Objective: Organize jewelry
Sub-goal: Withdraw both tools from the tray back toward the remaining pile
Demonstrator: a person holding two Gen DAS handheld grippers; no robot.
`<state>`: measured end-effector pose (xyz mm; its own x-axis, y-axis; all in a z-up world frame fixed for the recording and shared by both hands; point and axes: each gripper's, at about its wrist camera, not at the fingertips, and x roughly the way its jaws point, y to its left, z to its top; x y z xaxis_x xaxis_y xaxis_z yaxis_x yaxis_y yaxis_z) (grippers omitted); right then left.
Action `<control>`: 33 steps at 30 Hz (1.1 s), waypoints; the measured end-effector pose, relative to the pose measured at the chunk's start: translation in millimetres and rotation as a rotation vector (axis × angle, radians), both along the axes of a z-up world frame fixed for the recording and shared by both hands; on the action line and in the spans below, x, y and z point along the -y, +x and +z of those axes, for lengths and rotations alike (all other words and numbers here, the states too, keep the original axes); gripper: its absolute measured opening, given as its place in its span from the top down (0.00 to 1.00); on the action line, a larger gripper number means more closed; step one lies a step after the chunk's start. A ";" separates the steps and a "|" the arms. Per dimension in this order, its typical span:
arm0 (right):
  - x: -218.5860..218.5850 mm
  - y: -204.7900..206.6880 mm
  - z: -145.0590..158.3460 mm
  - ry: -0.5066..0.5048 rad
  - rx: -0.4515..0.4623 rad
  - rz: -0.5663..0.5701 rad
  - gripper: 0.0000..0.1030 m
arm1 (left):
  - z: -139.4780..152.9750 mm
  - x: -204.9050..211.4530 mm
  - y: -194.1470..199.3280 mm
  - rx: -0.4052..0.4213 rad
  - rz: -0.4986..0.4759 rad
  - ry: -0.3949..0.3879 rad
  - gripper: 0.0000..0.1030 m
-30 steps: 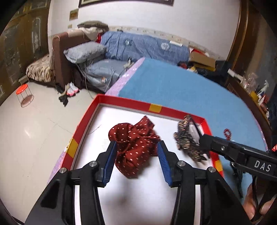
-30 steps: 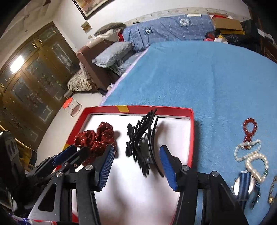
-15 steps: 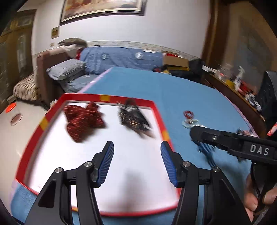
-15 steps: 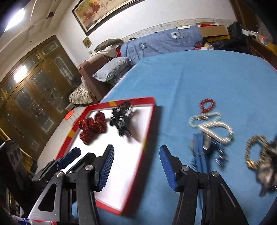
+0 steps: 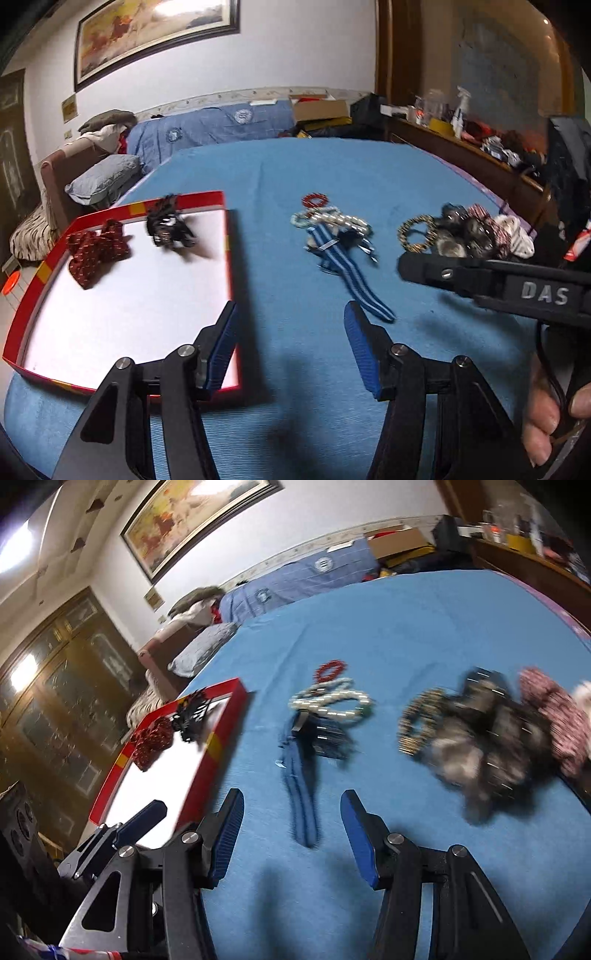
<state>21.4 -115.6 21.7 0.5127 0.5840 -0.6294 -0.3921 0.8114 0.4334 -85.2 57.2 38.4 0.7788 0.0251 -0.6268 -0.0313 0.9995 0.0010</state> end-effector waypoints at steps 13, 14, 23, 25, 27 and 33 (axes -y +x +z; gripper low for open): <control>118.4 -16.4 14.0 -0.016 0.099 -0.240 0.43 | -6.7 7.6 7.3 -0.054 0.003 0.042 0.44; 134.1 -14.0 18.1 -0.012 0.102 -0.281 0.43 | -7.0 7.0 7.6 -0.057 0.002 0.039 0.44; 198.7 31.2 30.9 -0.132 0.043 -0.521 0.43 | -5.7 4.1 7.5 -0.055 -0.007 0.027 0.44; 197.0 44.9 26.4 -0.162 0.011 -0.521 0.43 | -5.2 4.3 7.3 -0.053 -0.006 0.024 0.44; 188.4 61.3 19.0 -0.236 -0.019 -0.513 0.43 | -4.8 4.6 7.2 -0.053 -0.008 0.020 0.44; 179.4 82.0 1.3 -0.298 -0.066 -0.512 0.81 | -4.7 3.7 7.2 -0.050 -0.011 0.011 0.44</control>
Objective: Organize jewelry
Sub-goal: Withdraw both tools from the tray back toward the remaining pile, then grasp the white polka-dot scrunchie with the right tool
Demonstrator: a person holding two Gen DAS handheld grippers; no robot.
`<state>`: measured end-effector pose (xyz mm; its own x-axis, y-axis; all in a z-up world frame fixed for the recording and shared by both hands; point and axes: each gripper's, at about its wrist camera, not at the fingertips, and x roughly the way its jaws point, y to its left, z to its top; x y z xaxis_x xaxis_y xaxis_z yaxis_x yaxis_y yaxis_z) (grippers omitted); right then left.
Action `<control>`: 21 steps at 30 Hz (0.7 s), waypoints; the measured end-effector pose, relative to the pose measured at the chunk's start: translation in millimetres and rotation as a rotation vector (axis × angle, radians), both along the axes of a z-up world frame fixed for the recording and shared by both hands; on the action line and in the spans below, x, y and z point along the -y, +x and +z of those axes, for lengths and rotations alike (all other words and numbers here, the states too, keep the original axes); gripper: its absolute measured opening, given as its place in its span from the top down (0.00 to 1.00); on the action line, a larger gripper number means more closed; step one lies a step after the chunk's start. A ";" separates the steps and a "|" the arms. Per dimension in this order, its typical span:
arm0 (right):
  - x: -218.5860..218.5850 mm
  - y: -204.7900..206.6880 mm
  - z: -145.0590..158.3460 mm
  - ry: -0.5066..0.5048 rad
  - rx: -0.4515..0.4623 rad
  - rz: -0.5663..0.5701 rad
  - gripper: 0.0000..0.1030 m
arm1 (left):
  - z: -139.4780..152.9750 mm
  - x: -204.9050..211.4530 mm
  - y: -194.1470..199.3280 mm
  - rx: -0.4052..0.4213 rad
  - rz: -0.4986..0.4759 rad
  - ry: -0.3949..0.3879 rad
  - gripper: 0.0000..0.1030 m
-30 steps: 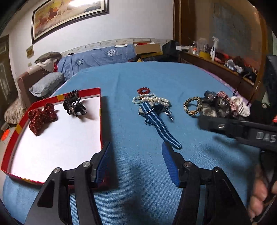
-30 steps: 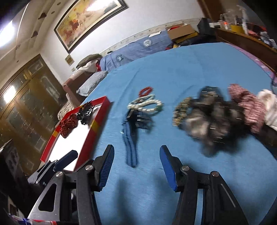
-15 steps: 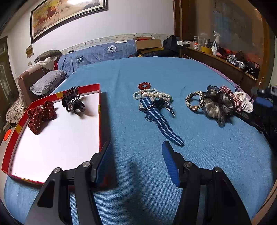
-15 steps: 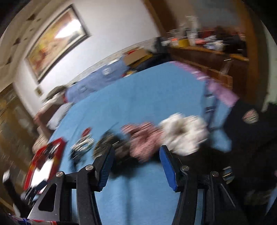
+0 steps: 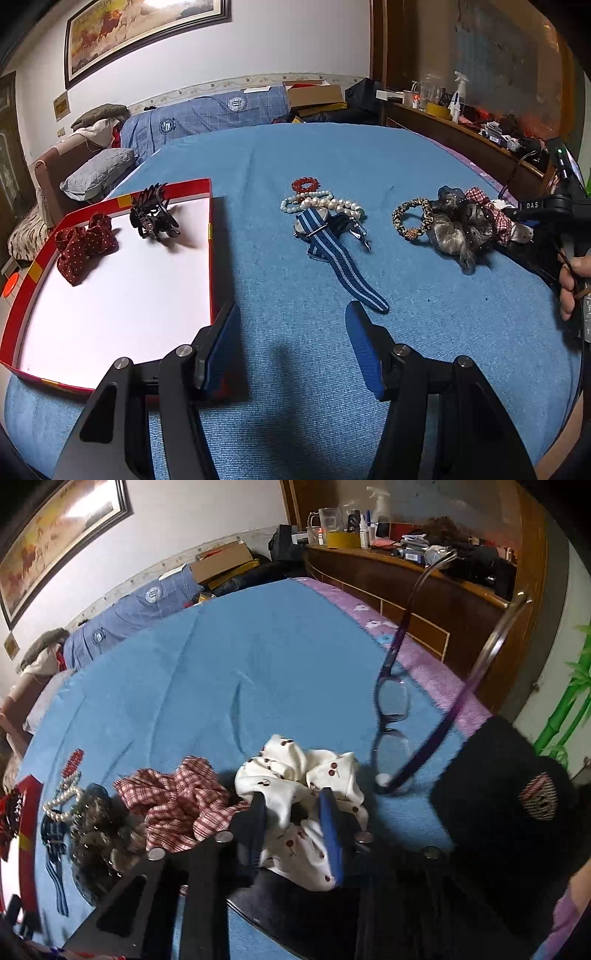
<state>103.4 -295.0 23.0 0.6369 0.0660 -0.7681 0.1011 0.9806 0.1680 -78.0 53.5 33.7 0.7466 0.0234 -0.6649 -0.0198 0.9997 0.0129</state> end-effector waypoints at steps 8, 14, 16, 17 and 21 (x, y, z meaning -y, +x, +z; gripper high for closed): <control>-90.3 -22.4 0.4 0.140 0.012 0.330 0.91 | -0.2 0.6 -0.9 -0.001 0.004 -0.002 0.44; -99.9 -53.0 18.4 0.123 0.150 0.353 0.92 | 2.5 -1.3 -1.8 0.005 -0.015 -0.032 0.44; -88.5 -58.3 22.4 0.125 0.194 0.320 0.91 | 3.4 -2.5 1.5 -0.013 -0.032 -0.077 0.44; -80.5 -63.0 22.9 0.136 0.225 0.301 0.92 | 4.0 -3.6 3.8 -0.026 -0.040 -0.108 0.44; -57.7 -64.5 15.3 0.229 0.246 0.282 0.91 | 8.7 6.5 13.3 -0.040 -0.075 -0.135 0.44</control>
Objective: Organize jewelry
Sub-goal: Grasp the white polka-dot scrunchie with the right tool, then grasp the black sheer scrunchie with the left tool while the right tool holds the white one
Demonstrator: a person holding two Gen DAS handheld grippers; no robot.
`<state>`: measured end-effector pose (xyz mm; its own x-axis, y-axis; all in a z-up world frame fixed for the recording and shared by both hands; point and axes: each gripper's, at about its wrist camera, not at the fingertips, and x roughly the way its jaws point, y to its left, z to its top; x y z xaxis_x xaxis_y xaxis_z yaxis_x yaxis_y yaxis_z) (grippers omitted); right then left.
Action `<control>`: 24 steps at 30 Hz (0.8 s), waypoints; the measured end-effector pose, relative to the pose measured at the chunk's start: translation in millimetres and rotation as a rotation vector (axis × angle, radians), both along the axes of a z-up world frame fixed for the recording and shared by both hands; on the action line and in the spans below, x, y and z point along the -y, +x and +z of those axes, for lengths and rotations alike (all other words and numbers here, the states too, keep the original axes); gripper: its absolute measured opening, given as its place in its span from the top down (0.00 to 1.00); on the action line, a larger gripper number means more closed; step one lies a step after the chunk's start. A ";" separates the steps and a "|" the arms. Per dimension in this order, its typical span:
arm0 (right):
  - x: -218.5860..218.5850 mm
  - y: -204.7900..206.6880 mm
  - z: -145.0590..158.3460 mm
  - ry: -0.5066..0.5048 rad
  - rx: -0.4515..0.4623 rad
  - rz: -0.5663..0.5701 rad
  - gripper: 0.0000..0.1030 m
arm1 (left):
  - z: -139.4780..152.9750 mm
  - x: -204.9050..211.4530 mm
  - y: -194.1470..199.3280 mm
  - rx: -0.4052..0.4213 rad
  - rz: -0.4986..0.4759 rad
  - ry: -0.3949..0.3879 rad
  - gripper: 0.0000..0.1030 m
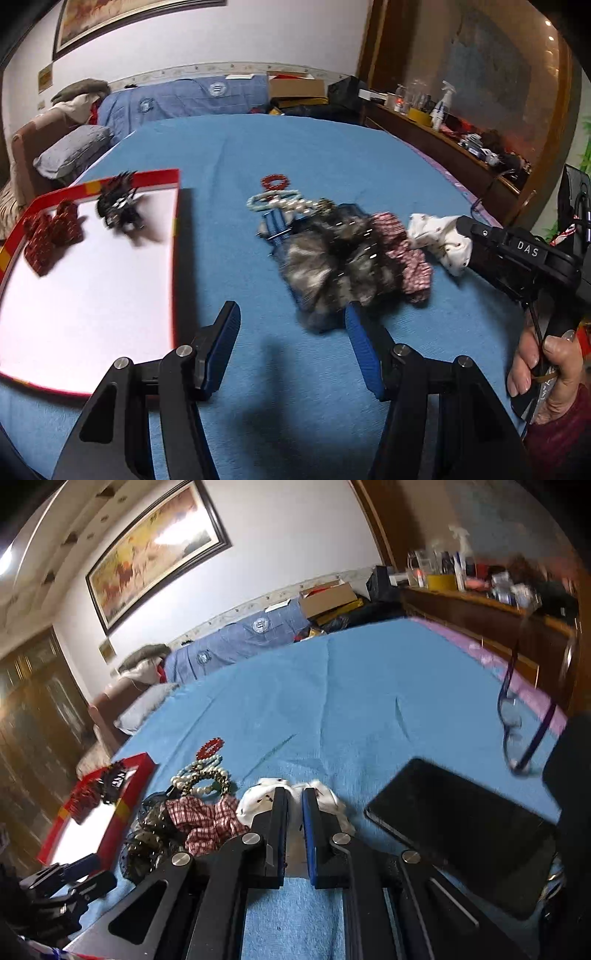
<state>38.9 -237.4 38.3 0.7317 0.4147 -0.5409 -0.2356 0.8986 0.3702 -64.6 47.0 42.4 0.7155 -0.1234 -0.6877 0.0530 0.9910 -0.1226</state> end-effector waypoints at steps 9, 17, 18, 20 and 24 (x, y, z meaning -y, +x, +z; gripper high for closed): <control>-8.1 -2.2 0.7 0.001 0.008 0.032 0.91 | -6.1 47.7 39.2 -0.008 -0.093 0.128 0.47; 3.2 -1.1 -2.0 0.070 -0.016 0.005 0.40 | -14.3 58.4 65.4 -0.065 -0.103 0.116 0.44; 3.9 -1.9 -1.5 0.067 -0.012 -0.002 0.39 | -15.5 59.2 67.5 -0.074 -0.109 0.111 0.44; -2.2 2.2 -5.2 0.042 -0.039 0.016 0.39 | -18.1 61.8 72.5 -0.090 -0.117 0.111 0.44; -20.0 7.5 -9.9 -0.020 -0.072 0.067 0.39 | -25.7 62.2 80.0 -0.135 -0.113 0.114 0.71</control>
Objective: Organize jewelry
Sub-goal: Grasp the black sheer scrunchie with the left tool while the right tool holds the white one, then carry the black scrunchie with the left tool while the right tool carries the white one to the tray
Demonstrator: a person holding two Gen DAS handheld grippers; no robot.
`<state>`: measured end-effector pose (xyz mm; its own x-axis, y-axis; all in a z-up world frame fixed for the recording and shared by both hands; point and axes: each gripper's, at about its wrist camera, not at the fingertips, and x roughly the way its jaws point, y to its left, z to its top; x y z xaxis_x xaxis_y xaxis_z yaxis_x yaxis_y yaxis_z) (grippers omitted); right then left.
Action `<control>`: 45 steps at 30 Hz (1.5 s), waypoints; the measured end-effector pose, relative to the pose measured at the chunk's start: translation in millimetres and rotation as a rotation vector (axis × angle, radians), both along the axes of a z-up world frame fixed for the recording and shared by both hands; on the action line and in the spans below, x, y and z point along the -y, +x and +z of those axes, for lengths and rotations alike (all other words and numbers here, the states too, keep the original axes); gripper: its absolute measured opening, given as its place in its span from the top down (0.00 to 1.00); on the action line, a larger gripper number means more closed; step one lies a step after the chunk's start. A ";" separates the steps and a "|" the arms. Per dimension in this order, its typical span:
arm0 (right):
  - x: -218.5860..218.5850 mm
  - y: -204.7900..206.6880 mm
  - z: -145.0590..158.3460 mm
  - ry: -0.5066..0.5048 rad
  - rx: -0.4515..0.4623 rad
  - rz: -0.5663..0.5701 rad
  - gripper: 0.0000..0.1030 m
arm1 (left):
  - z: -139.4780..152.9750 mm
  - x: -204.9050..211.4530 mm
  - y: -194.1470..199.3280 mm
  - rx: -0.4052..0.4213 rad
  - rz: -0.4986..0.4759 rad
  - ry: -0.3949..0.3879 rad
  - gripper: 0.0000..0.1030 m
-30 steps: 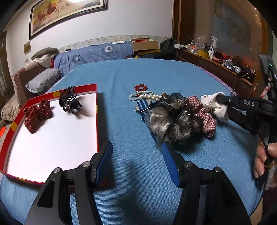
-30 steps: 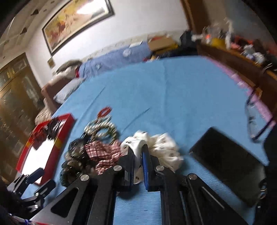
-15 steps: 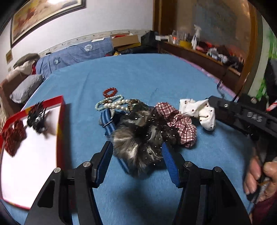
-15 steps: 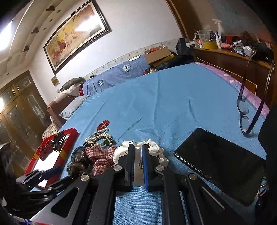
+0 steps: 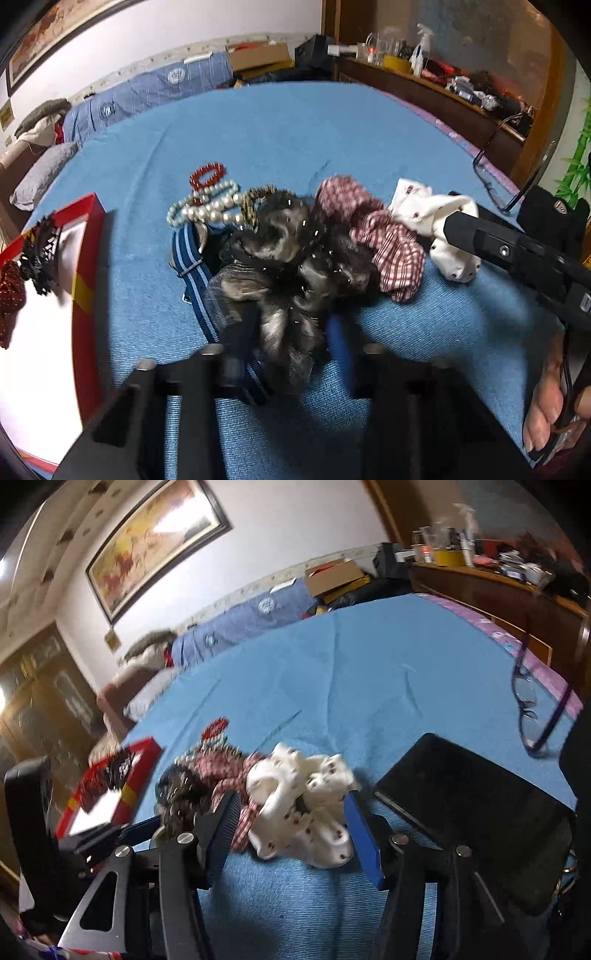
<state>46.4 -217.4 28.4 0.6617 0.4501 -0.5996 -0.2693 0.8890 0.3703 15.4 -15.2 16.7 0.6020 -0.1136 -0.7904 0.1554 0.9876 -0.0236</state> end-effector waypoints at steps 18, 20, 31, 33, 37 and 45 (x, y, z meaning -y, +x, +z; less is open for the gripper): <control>1.4 -30.1 19.9 0.005 0.191 -0.011 0.87 | 34.8 -29.3 -46.5 0.256 0.104 -0.042 0.87; -2.8 -36.7 25.3 -0.021 0.235 -0.010 0.87 | 37.3 -32.4 -54.6 0.282 0.126 -0.032 0.87; -7.7 -38.6 28.6 -0.033 0.250 0.010 0.87 | 46.7 -27.0 -72.7 0.363 0.180 0.061 0.86; -8.0 -37.7 27.2 -0.032 0.248 0.014 0.87 | 46.2 -28.7 -73.0 0.359 0.188 0.061 0.86; -7.9 -36.6 26.5 -0.032 0.248 0.017 0.87 | 45.0 -28.8 -72.0 0.351 0.193 0.063 0.86; -8.4 -37.3 27.7 -0.034 0.245 0.019 0.87 | 44.3 -28.5 -72.0 0.350 0.194 0.067 0.86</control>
<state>9.1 -209.0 56.2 0.7811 0.4459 -0.4372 -0.3640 0.8940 0.2613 -56.6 13.3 61.0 0.8411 0.0735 -0.5358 -0.0467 0.9969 0.0634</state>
